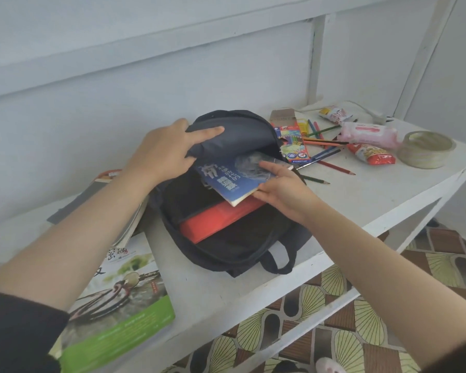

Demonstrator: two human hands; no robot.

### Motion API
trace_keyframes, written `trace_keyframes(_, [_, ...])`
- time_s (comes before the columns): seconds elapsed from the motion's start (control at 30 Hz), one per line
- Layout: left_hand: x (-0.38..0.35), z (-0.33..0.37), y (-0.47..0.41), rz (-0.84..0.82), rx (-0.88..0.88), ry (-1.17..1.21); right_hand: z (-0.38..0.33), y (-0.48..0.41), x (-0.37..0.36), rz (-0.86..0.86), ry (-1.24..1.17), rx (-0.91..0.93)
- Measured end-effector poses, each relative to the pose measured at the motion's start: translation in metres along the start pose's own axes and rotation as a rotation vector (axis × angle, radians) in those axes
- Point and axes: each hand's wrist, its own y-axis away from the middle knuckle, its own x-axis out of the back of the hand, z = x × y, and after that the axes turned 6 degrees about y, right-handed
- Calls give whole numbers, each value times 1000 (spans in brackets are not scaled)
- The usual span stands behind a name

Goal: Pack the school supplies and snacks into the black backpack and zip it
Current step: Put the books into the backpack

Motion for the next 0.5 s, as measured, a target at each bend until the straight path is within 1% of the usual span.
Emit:
trace_keyframes(0.07, [0,-1,0,-3,4,7,2,-12,-10,33,167,12])
trace_keyframes(0.17, [0,0,-1,-13,1,21,1,-25,-21,140,255,10])
trace_keyframes(0.2, [-1,0,-1,-17,0,27,2,-29,-23,181,332,15])
trace_keyframes(0.23, [-1,-1,-1,-21,0,33,3,-33,-25,224,495,46])
trace_keyframes(0.27, [-1,-2,-2,-28,5,40,4,-35,-26,261,729,112])
trace_keyframes(0.33, [-1,-5,-4,-52,24,61,7,-32,-30,309,1191,309])
trace_keyframes(0.37, [0,-7,-5,-64,32,73,10,-27,-32,305,1339,413])
trace_keyframes(0.43, [1,-9,-7,-87,43,93,18,-19,-35,223,1529,566])
trace_keyframes(0.5, [1,-11,-9,-111,50,110,26,-12,-37,108,1731,551])
